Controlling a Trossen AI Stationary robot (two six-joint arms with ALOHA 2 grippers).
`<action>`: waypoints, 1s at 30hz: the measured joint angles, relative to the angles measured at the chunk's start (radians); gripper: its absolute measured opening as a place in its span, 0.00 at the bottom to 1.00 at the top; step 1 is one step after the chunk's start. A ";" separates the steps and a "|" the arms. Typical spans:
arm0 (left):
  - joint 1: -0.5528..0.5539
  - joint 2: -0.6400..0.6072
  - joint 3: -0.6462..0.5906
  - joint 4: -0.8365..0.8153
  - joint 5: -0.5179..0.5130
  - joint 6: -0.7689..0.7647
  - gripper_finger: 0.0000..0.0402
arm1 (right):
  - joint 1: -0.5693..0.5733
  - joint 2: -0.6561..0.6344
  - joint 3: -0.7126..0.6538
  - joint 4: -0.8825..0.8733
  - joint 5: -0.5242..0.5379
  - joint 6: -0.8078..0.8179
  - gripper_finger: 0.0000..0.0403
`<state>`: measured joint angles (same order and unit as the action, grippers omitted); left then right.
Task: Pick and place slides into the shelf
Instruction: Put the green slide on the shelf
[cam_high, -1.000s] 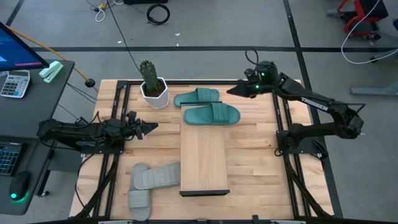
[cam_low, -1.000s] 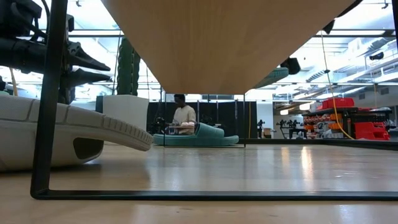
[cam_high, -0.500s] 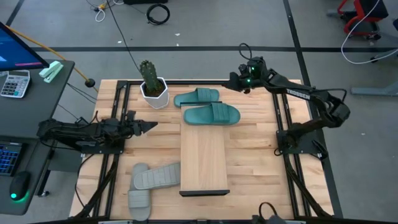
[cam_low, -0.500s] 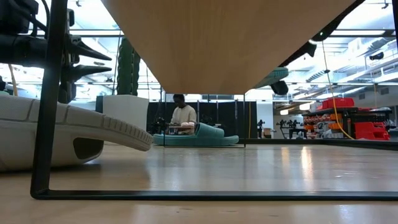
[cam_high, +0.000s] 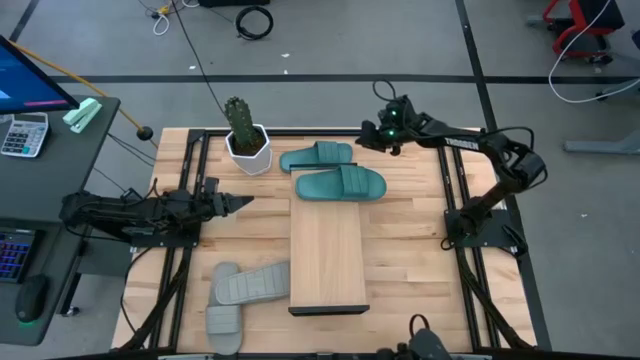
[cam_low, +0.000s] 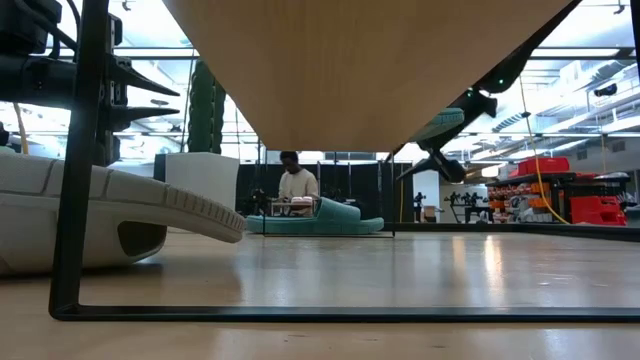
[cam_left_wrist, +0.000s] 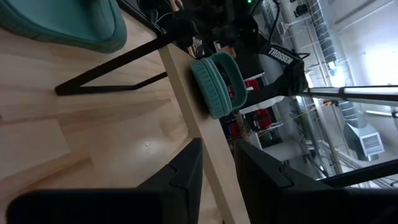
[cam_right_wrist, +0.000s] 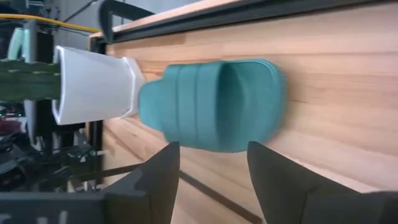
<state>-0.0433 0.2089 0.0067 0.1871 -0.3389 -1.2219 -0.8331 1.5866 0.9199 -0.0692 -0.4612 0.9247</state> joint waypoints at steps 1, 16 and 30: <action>0.000 0.000 0.000 0.000 0.000 -0.002 0.25 | -0.003 0.008 0.000 0.001 -0.001 0.001 0.49; 0.001 0.000 0.000 -0.003 -0.039 0.061 0.25 | -0.024 0.031 0.014 0.043 0.001 0.014 0.49; 0.001 0.000 0.000 -0.043 -0.033 0.081 0.25 | 0.000 0.192 0.430 -0.482 0.093 -0.091 0.46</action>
<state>-0.0425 0.2092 0.0067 0.1440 -0.3715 -1.1404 -0.8329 1.7786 1.3497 -0.5512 -0.3683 0.8333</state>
